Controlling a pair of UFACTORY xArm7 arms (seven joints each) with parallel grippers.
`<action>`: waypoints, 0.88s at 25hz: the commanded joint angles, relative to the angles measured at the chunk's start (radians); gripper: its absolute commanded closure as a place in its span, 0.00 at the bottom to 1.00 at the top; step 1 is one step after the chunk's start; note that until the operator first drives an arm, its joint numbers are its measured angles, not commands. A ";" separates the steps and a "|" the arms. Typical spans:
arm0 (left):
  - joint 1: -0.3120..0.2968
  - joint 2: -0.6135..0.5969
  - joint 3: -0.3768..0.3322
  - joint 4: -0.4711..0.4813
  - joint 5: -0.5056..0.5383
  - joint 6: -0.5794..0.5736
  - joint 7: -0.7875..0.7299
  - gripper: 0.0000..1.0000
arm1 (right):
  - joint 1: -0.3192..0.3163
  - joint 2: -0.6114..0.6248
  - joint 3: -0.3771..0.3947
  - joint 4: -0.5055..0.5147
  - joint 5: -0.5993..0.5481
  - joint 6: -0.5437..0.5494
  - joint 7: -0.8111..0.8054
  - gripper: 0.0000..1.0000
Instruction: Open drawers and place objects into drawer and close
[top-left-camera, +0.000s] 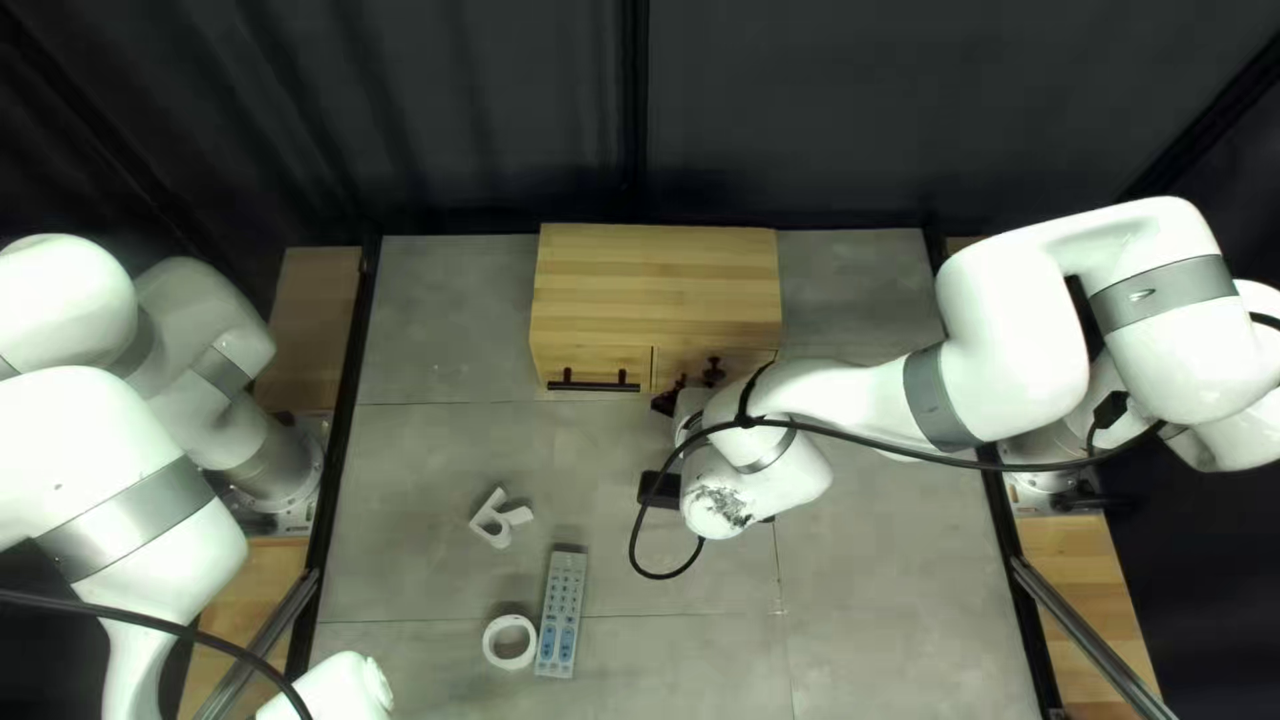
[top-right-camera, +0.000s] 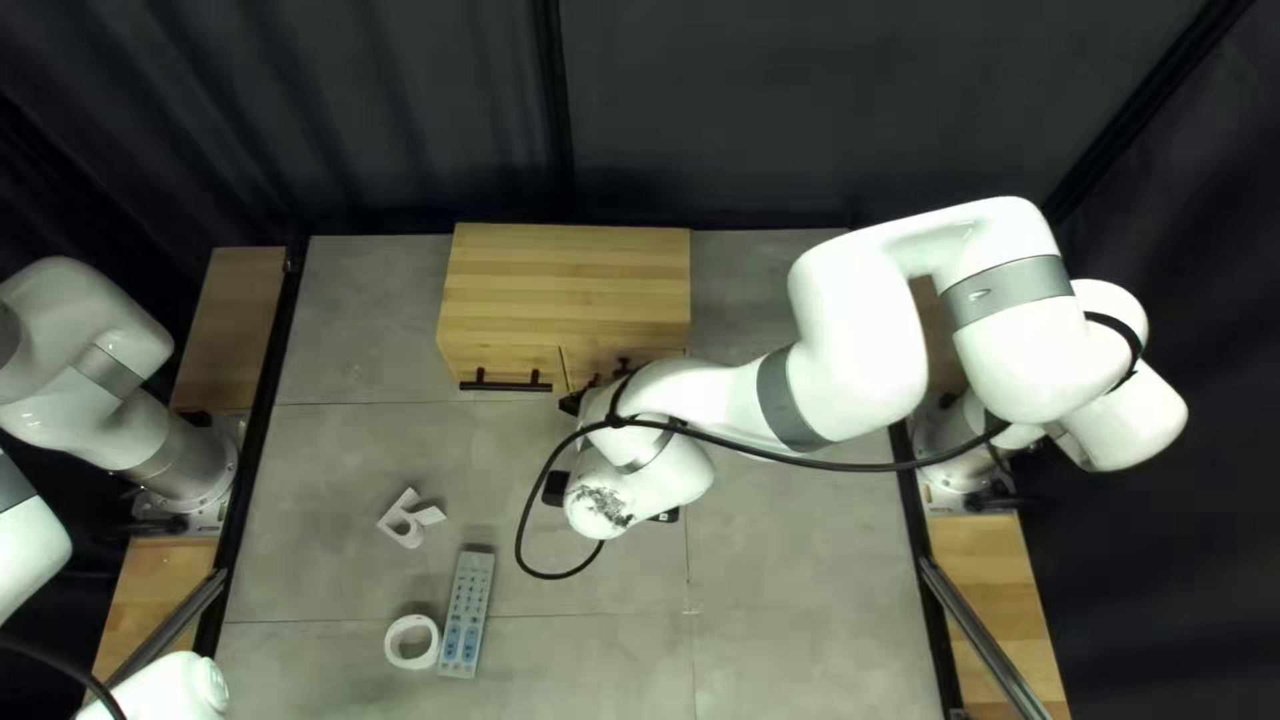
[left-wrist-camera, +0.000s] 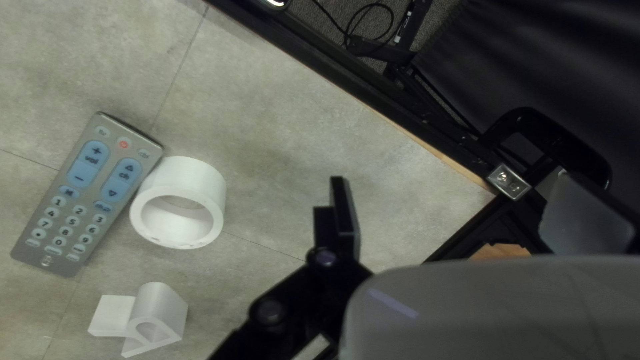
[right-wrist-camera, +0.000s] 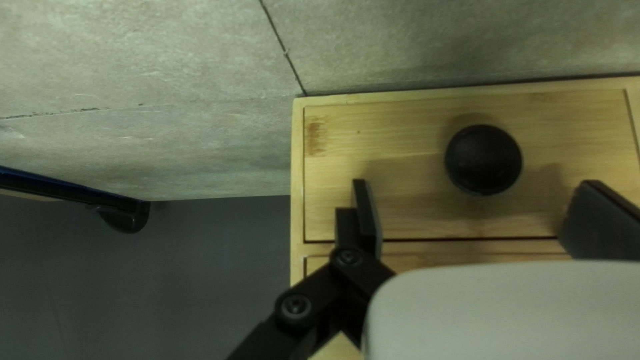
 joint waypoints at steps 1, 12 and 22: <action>0.000 0.000 0.000 0.000 0.000 0.000 0.000 0.00 | 0.031 -0.062 0.013 0.006 0.005 0.046 -0.014 0.00; 0.000 0.000 0.000 0.000 0.000 0.000 0.000 0.00 | 0.082 -0.321 0.048 0.126 0.108 0.225 -0.187 0.00; 0.000 0.000 0.000 0.000 0.000 0.000 0.000 0.00 | 0.062 -0.390 0.049 0.114 0.233 0.147 -0.256 0.00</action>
